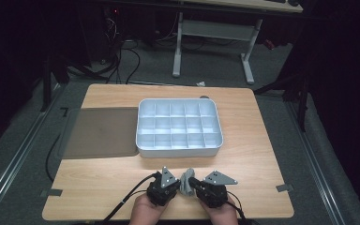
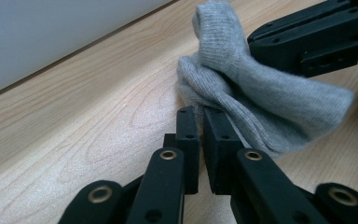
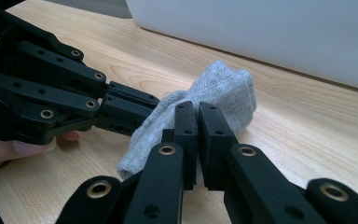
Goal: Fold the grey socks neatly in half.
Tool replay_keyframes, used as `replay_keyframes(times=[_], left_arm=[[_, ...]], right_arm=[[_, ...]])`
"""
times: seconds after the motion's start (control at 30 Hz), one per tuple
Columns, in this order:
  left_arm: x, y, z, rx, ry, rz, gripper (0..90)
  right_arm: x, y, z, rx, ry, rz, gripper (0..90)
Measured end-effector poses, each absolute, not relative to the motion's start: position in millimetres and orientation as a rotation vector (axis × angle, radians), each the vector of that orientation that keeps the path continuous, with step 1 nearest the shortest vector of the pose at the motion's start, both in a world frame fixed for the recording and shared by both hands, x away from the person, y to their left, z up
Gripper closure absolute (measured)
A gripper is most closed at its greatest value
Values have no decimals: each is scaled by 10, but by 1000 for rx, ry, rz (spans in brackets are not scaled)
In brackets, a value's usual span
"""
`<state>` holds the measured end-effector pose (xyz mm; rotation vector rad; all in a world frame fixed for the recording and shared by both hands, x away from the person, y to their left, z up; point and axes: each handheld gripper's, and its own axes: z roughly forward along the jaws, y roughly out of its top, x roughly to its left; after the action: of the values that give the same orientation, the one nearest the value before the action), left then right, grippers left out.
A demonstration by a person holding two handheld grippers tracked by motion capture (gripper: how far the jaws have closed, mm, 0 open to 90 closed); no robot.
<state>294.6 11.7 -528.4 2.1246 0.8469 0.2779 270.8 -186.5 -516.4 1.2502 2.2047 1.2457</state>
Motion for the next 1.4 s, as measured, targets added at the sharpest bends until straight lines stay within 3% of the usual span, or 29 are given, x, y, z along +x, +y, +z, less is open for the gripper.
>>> replay_keyframes(times=[0.4,0.67,1.1,1.33,1.4], left_arm=[[2863,-41,-5297,2178,780,314,857],[2801,-98,-5281,2236,721,417,859],[2837,17,-5273,2230,746,378,816],[2883,195,-5140,2090,790,351,862],[2908,215,-5046,2012,788,277,871]], right_arm=[[2681,-1857,-5164,1265,2198,1254,874],[2631,-1845,-5213,1258,2213,1239,900],[2582,-1777,-5273,1186,2228,1187,900],[2587,-1763,-5284,1169,2236,1194,900],[2587,-1764,-5285,1169,2236,1195,900]])
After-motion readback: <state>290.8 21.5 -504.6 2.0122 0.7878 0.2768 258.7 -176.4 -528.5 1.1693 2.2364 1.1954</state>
